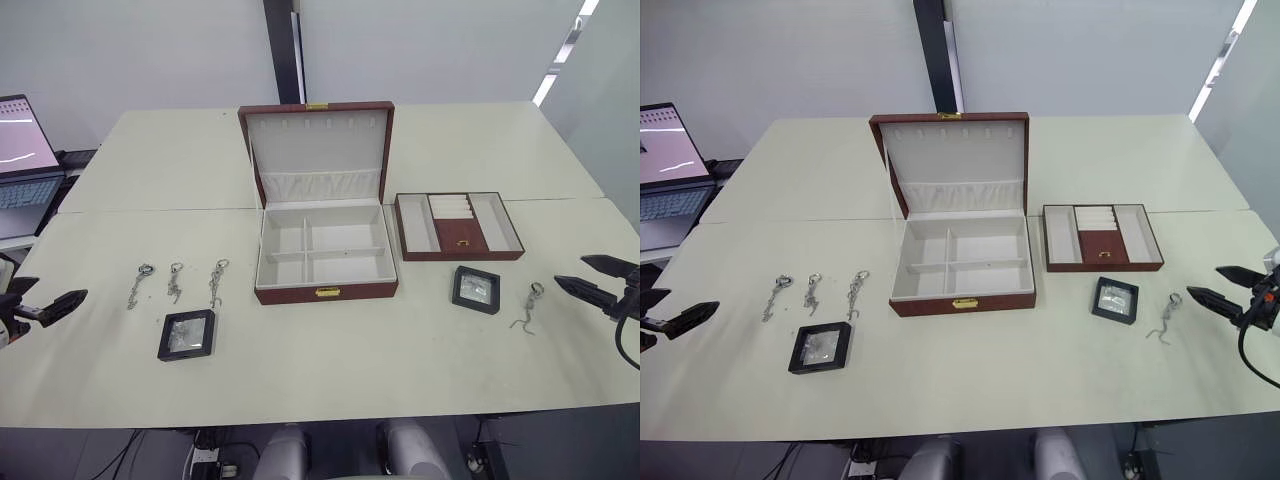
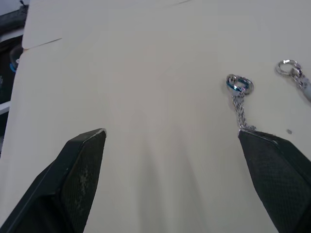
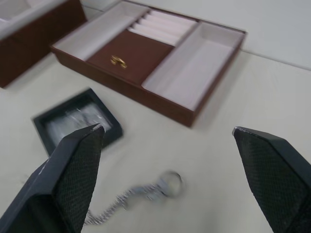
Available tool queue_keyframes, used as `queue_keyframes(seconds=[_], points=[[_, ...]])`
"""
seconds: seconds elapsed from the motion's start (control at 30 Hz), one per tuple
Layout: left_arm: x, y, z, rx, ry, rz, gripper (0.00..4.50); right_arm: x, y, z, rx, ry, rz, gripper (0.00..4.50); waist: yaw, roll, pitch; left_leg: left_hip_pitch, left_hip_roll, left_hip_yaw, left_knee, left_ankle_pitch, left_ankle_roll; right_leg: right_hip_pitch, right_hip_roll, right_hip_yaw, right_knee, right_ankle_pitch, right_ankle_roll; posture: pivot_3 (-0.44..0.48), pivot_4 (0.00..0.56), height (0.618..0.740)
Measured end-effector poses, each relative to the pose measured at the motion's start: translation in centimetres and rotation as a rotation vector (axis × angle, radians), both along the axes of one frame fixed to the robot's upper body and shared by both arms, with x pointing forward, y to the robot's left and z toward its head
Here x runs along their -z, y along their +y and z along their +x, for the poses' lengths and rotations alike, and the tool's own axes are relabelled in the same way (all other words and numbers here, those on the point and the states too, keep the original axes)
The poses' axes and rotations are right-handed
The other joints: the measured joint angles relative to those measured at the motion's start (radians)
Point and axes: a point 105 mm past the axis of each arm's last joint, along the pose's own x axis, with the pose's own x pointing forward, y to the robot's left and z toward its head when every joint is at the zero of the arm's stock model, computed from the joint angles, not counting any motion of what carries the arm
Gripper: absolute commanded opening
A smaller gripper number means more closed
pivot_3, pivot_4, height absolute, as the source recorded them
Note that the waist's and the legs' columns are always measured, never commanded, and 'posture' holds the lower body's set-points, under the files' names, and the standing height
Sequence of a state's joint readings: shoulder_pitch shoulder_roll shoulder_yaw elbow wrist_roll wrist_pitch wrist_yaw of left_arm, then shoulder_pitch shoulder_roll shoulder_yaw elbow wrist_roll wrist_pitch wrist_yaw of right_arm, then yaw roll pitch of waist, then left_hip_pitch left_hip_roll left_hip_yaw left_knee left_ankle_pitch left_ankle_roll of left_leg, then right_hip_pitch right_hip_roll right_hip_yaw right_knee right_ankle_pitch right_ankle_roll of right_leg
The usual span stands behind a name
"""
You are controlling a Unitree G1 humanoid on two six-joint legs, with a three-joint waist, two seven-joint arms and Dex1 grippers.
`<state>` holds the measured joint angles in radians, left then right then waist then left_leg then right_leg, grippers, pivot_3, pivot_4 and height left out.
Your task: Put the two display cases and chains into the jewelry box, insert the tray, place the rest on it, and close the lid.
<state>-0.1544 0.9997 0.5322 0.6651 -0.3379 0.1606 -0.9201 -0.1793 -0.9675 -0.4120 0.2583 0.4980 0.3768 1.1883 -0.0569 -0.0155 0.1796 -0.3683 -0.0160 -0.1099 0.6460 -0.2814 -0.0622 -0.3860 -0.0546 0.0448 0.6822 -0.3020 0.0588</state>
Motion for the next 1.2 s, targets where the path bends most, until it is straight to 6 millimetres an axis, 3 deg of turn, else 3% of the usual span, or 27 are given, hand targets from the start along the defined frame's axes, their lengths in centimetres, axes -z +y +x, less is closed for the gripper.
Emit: queue_keyframes(seconds=[0.2, 0.43, 0.73, 1.2], points=[[2.4, -3.5, 1.4, -0.039, -0.078, -0.142, 4.50, -4.4, 10.1, -0.6, -0.357, -0.113, 0.079, 4.49, 0.003, -0.002, -0.001, 0.000, 0.008, 0.000, 0.001, 0.000, 0.000, 0.000, 0.002, -0.001, 0.000, 0.000, 0.000, 0.000, 0.150, 0.740], [3.6, -6.8, 2.5, -0.065, -0.124, -0.198, 4.50, -5.2, 17.1, -1.7, -0.592, -0.137, 0.087, 4.49, 0.024, -0.004, -0.001, -0.001, 0.008, 0.000, 0.001, 0.000, 0.000, 0.000, 0.001, -0.001, -0.001, 0.001, 0.000, 0.000, 0.150, 0.740], [5.0, -7.3, 3.4, -0.120, -0.138, -0.219, 4.50, -4.8, 19.9, -2.1, -0.685, -0.141, 0.077, 4.49, 0.026, -0.004, -0.001, -0.001, 0.008, 0.000, 0.001, 0.000, 0.000, 0.000, 0.001, -0.002, -0.001, 0.001, 0.000, 0.000, 0.150, 0.740], [5.9, -6.0, 5.0, -0.121, -0.121, -0.193, 4.50, -4.3, 20.3, -1.9, -0.687, -0.156, 0.042, 4.49, 0.024, -0.004, -0.002, 0.000, 0.007, 0.000, 0.001, 0.000, 0.000, -0.001, 0.001, -0.002, -0.001, 0.001, -0.001, 0.000, 0.150, 0.740]])
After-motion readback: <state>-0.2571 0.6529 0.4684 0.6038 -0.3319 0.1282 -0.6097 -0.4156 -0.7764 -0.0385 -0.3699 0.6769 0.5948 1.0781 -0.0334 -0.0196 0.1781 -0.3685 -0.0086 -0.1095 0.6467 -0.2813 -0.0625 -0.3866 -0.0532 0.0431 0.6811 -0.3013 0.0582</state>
